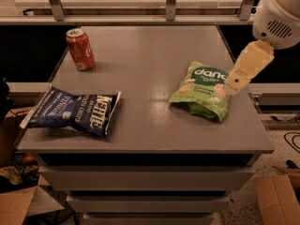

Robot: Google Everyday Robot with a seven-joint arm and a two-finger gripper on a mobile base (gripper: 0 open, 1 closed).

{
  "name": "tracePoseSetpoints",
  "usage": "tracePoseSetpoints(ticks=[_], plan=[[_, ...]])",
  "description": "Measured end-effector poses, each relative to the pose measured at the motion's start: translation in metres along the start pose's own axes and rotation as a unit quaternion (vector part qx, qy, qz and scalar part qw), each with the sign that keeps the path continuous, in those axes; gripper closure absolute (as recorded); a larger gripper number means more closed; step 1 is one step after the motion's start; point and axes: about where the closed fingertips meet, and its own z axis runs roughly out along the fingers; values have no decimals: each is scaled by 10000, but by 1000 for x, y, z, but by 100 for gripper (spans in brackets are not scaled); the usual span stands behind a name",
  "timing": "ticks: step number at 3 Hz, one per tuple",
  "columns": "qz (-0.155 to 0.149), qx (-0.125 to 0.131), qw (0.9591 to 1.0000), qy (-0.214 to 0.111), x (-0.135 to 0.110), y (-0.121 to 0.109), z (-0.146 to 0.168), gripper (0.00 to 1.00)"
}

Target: Move green rice chip bag near coke can

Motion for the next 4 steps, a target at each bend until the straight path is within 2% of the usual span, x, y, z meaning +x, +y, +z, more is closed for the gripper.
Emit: tracePoseSetpoints(ticks=[1,2,3,4], plan=[[742,14,9972,106,-19,-20,25,0],[1566,-142,9872,255,-36,-25,63,0],[2436,-425,9682,367,-45,-22,104,0],[3066,-678,9484,435,-51,-18,138,0]])
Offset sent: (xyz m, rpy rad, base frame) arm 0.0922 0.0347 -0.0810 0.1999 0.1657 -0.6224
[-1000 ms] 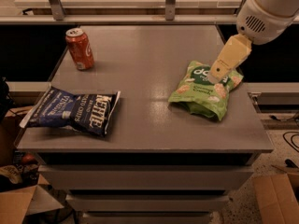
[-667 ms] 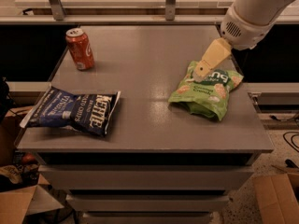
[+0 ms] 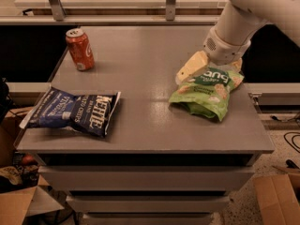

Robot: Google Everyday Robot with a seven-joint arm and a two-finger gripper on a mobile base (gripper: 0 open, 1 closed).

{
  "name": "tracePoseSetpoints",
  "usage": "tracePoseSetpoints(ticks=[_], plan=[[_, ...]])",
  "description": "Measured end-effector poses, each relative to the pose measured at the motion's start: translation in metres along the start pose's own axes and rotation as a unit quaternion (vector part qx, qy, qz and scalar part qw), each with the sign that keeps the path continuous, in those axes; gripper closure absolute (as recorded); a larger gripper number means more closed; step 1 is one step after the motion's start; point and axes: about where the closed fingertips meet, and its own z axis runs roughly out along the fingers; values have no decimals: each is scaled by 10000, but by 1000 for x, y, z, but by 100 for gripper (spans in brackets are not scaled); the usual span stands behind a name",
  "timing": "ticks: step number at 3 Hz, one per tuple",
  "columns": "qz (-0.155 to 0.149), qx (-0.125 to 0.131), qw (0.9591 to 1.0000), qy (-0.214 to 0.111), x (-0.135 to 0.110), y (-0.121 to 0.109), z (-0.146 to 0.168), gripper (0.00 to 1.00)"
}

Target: Move green rice chip bag near coke can

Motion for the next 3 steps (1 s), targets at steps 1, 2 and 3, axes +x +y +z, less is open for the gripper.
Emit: tracePoseSetpoints(ticks=[1,2,3], plan=[[286,-110,9995,92,-4,1,21,17],[426,-133,9989,147,-8,-1,30,42],[436,-120,9989,133,-9,-2,30,64]])
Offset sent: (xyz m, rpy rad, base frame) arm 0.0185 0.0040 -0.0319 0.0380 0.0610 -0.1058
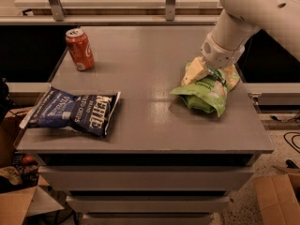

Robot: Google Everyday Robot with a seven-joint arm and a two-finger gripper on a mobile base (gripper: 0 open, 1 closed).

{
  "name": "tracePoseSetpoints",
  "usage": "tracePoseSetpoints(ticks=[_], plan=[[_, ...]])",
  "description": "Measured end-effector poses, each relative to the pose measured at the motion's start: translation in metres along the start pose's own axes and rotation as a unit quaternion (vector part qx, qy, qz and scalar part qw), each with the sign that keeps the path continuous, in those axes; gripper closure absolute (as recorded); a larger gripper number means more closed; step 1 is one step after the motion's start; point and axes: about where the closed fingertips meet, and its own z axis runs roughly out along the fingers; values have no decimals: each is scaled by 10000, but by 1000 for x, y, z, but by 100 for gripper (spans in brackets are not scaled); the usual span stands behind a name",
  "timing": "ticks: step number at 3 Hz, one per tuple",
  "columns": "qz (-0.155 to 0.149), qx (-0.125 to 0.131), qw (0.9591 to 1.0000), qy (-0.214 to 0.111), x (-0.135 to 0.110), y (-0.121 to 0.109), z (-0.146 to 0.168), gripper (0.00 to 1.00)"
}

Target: Move green rice chip bag near coke can

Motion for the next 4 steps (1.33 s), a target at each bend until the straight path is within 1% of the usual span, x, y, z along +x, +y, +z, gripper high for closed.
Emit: tracePoseSetpoints(ticks=[1,2,3,4], plan=[[-1,1,10000,-1,0,0,-2,87],[-2,1,10000,-1,-1,0,-2,100],[-433,276,9985,-174,-16,3,-41,100],[-962,628,9925,-422,-35,8,-94,100]])
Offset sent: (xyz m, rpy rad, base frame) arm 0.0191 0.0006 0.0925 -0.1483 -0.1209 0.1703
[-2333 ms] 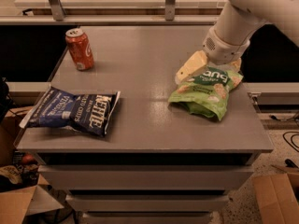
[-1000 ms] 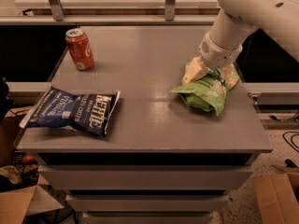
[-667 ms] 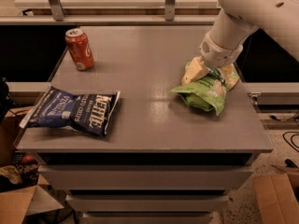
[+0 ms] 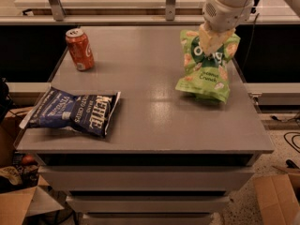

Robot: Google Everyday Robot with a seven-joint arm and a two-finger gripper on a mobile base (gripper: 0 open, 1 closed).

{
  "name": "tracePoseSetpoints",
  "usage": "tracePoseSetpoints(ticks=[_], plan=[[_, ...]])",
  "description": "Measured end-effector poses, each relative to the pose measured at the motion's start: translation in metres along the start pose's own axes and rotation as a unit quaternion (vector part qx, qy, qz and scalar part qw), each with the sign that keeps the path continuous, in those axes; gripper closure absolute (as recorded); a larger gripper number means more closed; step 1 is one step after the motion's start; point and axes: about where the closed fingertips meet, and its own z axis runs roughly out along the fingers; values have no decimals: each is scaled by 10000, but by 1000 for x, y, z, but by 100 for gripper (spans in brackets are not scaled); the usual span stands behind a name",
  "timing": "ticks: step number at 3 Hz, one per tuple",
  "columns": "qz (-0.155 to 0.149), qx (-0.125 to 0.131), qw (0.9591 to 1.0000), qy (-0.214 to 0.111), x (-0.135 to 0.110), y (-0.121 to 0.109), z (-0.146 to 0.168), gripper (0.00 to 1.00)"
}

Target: Move green rice chip bag near coke can

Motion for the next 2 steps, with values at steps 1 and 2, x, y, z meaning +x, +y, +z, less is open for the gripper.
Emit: tracePoseSetpoints(ticks=[1,2], plan=[[-379,198,9989,-187,-17,-2,-35,100],[-651,289,9965,-437,-34,-2,-59,100]])
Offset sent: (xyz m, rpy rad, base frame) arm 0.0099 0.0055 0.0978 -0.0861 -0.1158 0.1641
